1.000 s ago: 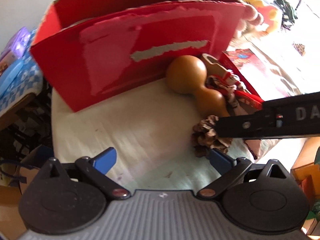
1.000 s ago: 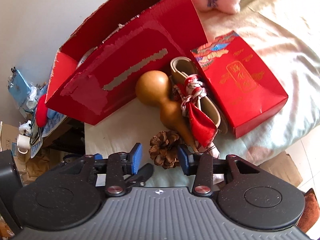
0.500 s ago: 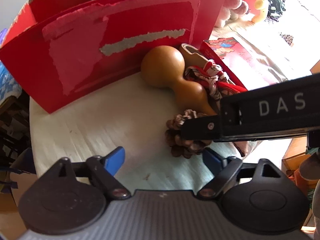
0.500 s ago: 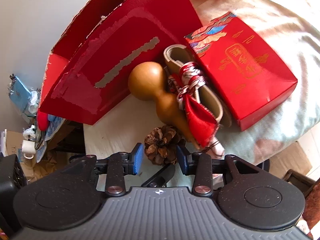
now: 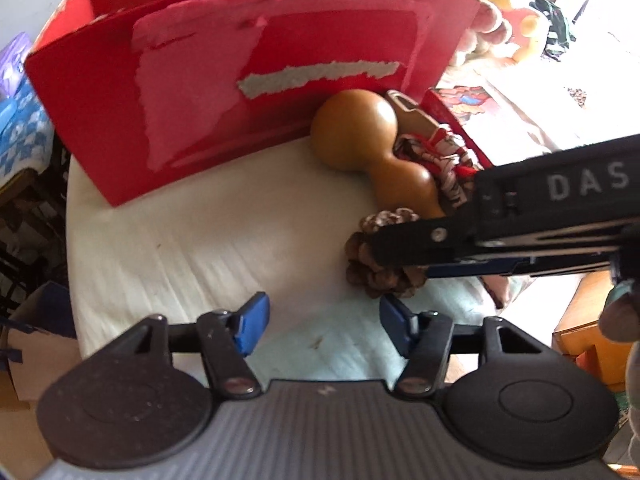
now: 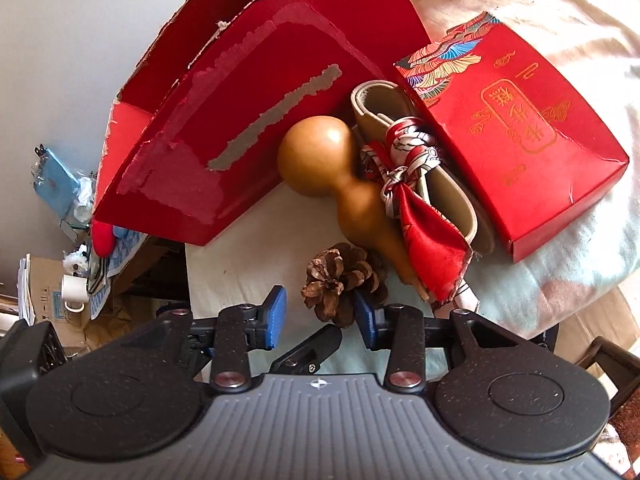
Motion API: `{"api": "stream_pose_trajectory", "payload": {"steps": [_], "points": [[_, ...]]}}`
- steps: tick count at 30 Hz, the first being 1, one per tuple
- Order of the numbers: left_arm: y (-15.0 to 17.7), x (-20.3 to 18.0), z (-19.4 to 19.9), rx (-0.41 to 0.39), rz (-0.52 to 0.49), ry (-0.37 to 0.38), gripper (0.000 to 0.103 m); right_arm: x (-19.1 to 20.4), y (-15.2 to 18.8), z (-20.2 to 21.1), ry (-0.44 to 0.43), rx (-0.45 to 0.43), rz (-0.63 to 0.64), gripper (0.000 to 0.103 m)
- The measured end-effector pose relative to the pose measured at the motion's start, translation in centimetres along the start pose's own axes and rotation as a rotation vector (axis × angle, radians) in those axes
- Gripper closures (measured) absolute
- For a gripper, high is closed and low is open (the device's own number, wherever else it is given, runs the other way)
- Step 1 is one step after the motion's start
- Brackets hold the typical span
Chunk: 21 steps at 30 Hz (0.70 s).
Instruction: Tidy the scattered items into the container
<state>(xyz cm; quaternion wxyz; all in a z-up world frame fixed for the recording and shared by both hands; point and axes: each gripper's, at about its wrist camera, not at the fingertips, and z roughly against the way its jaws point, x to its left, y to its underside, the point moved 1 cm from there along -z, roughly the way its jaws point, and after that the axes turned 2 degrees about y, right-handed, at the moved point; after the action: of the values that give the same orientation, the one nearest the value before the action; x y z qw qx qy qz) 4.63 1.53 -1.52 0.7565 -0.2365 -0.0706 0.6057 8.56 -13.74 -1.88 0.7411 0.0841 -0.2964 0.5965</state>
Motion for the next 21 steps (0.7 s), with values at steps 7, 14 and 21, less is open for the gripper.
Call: {"api": "stream_pose_trajectory", "payload": {"steps": [7,14,21], "points": [[-0.1,-1.6,0.6,-0.047,-0.086,0.04,0.035,0.0,-0.5,-0.1,0.015,0.018,-0.012,0.059],[-0.5,-2.3,-1.3,-0.029,-0.11,0.082,0.055,0.1,-1.0,-0.2,0.034,0.03,0.0,0.061],[0.2,-1.8,-1.0,-0.061,-0.095,0.101,0.057,0.3,-1.0,-0.1,0.03,0.034,0.046,0.072]]}}
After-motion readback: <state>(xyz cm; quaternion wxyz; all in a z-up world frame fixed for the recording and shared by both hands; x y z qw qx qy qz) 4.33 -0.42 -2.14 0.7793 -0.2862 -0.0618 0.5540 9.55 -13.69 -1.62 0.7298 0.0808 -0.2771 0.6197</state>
